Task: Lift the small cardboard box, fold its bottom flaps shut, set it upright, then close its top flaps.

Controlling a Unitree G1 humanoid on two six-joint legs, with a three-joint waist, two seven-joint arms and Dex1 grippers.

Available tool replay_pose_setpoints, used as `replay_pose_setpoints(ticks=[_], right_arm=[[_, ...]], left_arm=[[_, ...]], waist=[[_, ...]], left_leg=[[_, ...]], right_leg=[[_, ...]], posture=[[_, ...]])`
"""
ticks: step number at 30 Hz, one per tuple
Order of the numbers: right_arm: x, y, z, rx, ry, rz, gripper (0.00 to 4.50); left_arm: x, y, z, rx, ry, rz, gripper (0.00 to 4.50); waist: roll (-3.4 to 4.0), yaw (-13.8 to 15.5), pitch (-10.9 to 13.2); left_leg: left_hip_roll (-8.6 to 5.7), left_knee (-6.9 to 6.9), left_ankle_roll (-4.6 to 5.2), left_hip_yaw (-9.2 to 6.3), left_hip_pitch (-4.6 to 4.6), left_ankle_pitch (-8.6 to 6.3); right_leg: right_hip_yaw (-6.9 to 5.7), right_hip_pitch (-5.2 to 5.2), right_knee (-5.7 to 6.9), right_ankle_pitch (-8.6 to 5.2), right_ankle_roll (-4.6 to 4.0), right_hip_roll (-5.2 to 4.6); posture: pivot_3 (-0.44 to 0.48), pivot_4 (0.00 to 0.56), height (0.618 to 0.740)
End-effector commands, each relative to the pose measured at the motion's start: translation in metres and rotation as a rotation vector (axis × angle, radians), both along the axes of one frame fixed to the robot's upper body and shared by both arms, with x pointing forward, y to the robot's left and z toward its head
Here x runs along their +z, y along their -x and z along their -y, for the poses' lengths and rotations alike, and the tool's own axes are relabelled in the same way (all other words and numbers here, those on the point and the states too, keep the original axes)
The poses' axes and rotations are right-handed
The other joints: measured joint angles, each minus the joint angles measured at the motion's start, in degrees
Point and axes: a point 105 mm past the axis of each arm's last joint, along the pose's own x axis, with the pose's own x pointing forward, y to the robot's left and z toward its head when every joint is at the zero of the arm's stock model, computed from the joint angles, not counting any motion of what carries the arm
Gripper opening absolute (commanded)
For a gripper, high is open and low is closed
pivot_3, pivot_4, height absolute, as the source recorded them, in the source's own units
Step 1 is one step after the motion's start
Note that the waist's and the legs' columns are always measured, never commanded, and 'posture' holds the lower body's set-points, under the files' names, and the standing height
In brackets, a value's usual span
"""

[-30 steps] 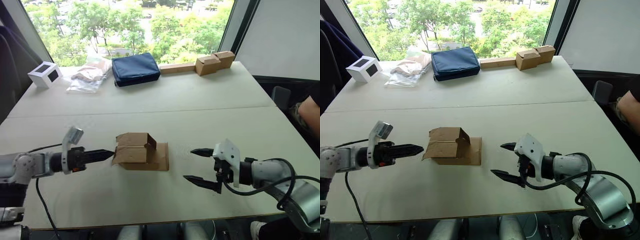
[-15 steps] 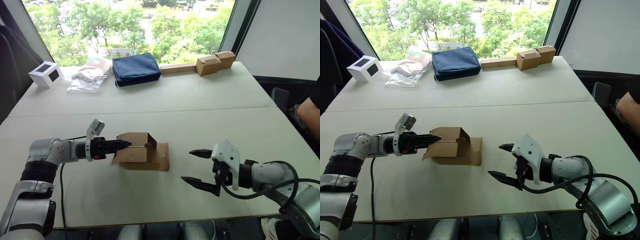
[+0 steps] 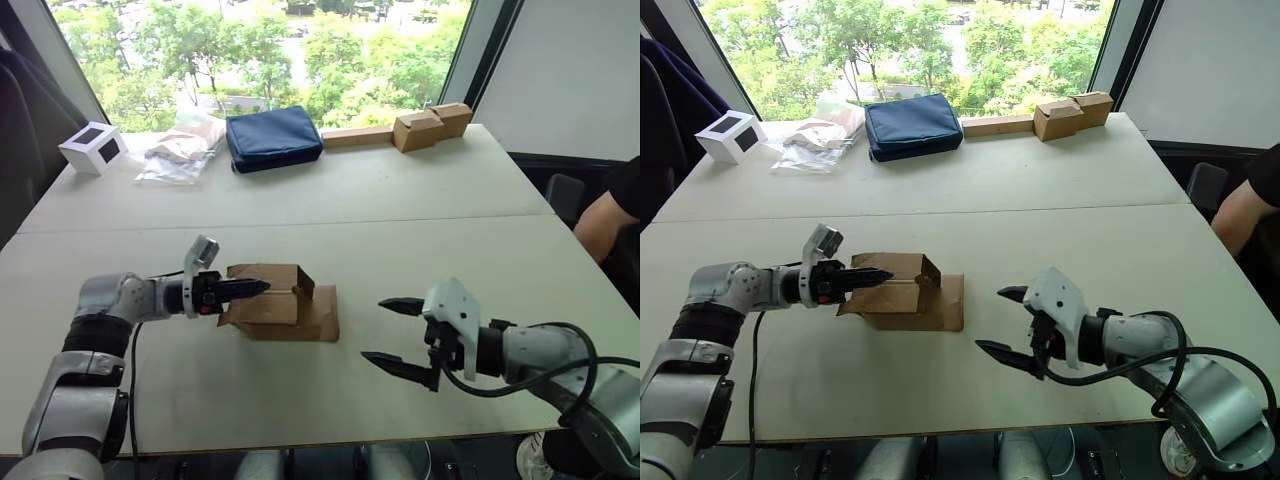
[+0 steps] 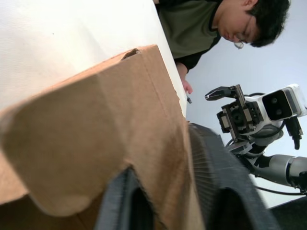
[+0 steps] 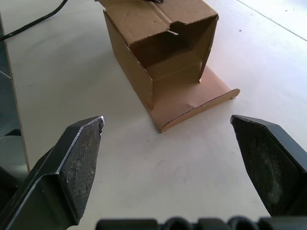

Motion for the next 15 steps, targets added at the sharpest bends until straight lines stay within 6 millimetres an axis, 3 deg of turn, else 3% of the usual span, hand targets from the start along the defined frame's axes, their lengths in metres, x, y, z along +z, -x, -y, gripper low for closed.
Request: replay_pose_setpoints(ticks=[1,5,8,13,15], right_arm=[[0.008,0.003,-0.006,0.029,-0.008,0.049,4.5],[0.008,0.003,-0.006,0.031,-0.009,0.045,4.5],[0.015,0.0,-0.007,0.015,-0.063,0.049,4.5],[0.056,-0.033,0.005,-0.155,-0.353,0.114,4.5],[0.077,-0.044,0.008,-0.202,-0.495,0.141,3.95]], left_arm=[[0.01,-0.002,0.001,-0.002,0.028,0.043,0.04],[0.014,-0.002,0.001,-0.005,0.033,0.08,0.04],[0.031,-0.003,0.003,-0.016,0.055,0.155,0.04],[0.087,-0.006,0.003,-0.035,0.069,0.411,0.04],[0.111,-0.004,0.005,-0.048,0.073,0.516,0.0]], waist=[[0.0,0.0,0.0],[0.0,0.0,0.0],[-0.03,0.0,0.0],[-0.11,0.0,0.0],[-0.18,-0.1,0.1]], left_leg=[[0.0,0.0,0.0,0.0,0.0,0.0],[0.0,0.0,0.0,0.0,0.0,0.0],[0.0,0.0,0.0,-0.01,0.0,0.0],[0.06,0.05,-0.01,-0.04,0.0,0.01],[0.06,0.05,-0.04,-0.06,-0.01,0.02]], right_leg=[[0.0,0.0,0.0,0.0,0.0,0.0],[0.0,0.0,0.01,0.0,0.0,0.0],[0.0,-0.01,0.01,0.0,0.0,0.0],[0.0,0.01,0.02,0.0,0.0,-0.06],[0.0,0.0,0.03,0.0,0.0,-0.05]], posture=[[0.0,0.15,0.737],[0.0,0.15,0.737],[0.0,0.15,0.737],[0.0,0.15,0.737],[0.0,0.15,0.737]])
